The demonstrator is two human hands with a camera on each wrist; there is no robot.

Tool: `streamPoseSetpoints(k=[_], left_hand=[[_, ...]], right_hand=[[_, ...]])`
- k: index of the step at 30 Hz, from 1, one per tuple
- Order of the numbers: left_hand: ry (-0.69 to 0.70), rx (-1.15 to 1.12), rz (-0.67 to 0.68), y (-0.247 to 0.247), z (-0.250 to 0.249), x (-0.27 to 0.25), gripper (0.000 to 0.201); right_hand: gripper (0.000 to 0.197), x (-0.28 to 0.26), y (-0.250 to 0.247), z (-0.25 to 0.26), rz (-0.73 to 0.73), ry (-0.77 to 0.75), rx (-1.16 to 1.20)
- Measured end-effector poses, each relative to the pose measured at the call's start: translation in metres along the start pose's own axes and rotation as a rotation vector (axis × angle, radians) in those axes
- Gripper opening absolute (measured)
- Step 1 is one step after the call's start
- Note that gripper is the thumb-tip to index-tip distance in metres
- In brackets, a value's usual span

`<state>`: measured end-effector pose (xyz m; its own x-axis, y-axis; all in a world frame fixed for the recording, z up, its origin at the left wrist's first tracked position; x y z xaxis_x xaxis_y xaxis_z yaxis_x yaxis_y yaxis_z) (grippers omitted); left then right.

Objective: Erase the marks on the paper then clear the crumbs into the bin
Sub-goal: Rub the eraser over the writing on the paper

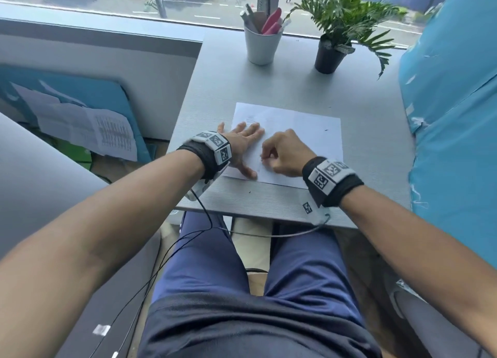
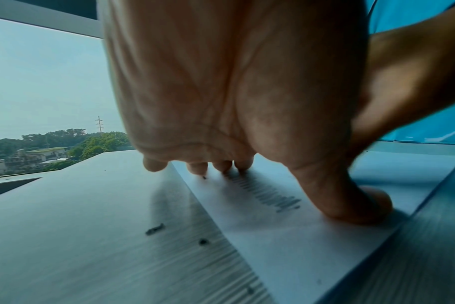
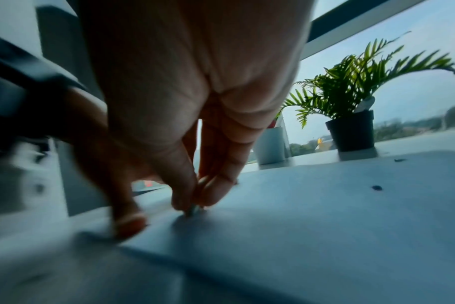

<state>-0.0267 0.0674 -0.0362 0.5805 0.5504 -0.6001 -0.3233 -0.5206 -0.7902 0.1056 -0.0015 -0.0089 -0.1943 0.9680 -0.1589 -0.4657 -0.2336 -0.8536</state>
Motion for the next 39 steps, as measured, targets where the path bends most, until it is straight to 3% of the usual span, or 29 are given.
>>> streamPoseSetpoints(k=[3,8,11,15,18,23,26,31,36,39], left_hand=[[0.0,-0.005,-0.005,0.001,0.001,0.0,0.133],[0.006,0.004,0.003,-0.001,0.0,-0.002,0.132],[0.006,0.006,-0.006,-0.001,0.0,0.0,0.132],[0.018,-0.016,-0.012,0.002,0.003,0.002,0.134],[0.026,-0.011,-0.012,0.004,0.003,0.003,0.133],[0.007,-0.001,0.007,0.0,0.0,-0.002,0.13],[0.012,-0.009,0.005,0.001,0.001,0.001,0.133],[0.022,-0.014,0.018,0.004,0.004,0.004,0.135],[0.013,-0.005,0.014,0.0,0.002,0.0,0.132],[0.01,0.001,0.011,0.0,0.001,0.0,0.132]], right_hand=[[0.011,-0.014,0.004,0.005,0.153,-0.048,0.014],[0.005,0.037,-0.03,-0.013,-0.096,0.068,0.075],[0.007,0.036,-0.02,-0.004,-0.092,0.035,0.024],[0.01,-0.005,0.007,0.01,0.045,-0.021,0.03],[0.01,-0.006,0.003,0.008,0.161,-0.051,0.034],[0.005,0.041,-0.024,-0.01,-0.114,0.058,0.043],[0.01,0.024,-0.01,0.0,-0.075,0.02,0.026],[0.009,-0.011,0.01,0.01,0.126,-0.06,0.054],[0.006,0.03,-0.02,0.004,-0.094,0.022,0.042],[0.009,0.022,-0.007,0.012,-0.047,-0.003,-0.029]])
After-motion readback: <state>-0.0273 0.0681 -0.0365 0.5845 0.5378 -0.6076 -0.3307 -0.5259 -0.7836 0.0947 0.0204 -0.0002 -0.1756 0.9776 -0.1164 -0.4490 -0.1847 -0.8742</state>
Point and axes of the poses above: each hand's wrist, its own x-axis towards the middle knuckle, its own y-axis out of the palm, z = x × y, the point moved 3 cm from there along x, towards the middle knuckle, and after that the axes turned 2 degrees about z, right-handed, at the moved point
